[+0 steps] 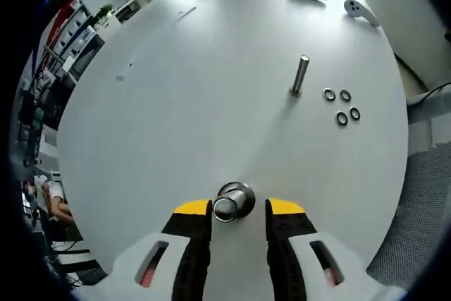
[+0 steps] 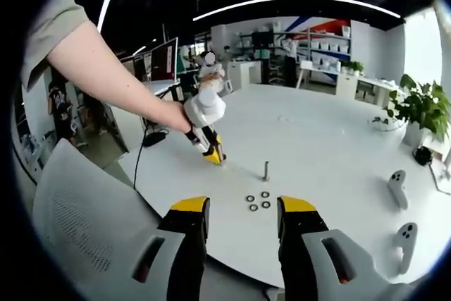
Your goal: Place the washer onto the threaded stud by aligning its center hole with the stud, sliding it down to the base, and recovering from edge contact or off-axis alignment until the washer reaches the visible bottom stop.
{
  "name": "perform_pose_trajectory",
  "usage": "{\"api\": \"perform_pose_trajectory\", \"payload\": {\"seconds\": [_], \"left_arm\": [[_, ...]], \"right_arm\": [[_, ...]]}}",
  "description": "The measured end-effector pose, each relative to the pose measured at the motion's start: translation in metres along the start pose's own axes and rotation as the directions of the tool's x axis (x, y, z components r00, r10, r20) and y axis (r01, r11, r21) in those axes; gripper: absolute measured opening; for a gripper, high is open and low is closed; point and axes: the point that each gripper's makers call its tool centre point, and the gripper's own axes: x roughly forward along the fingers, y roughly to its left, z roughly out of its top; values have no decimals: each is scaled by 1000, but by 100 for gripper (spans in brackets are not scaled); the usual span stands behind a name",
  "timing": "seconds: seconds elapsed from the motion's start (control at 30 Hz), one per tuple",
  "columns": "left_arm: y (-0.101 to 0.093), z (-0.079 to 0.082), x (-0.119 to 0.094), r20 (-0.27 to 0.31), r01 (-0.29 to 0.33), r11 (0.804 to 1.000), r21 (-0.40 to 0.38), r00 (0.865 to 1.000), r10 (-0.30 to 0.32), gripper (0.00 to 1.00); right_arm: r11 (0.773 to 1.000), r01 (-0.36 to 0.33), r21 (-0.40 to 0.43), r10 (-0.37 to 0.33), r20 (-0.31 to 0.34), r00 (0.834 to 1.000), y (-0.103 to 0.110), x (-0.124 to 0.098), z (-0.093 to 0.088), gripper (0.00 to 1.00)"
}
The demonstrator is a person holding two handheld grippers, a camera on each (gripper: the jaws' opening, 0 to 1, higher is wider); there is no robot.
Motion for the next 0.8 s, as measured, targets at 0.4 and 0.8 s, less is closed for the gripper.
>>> {"api": "perform_pose_trajectory", "payload": {"seconds": [0.4,0.8], "left_arm": [[-6,-6,-31,83,-1,995,-101,996,10,28],[-24,-15,-71,164,-12,989,-145,986,36,28]], "right_arm": [[1000,6,-8,-6,-15,1000,-1,1,-3,40],[1000,-11,-7,11,-16,1000,2,1,-2,40]]}}
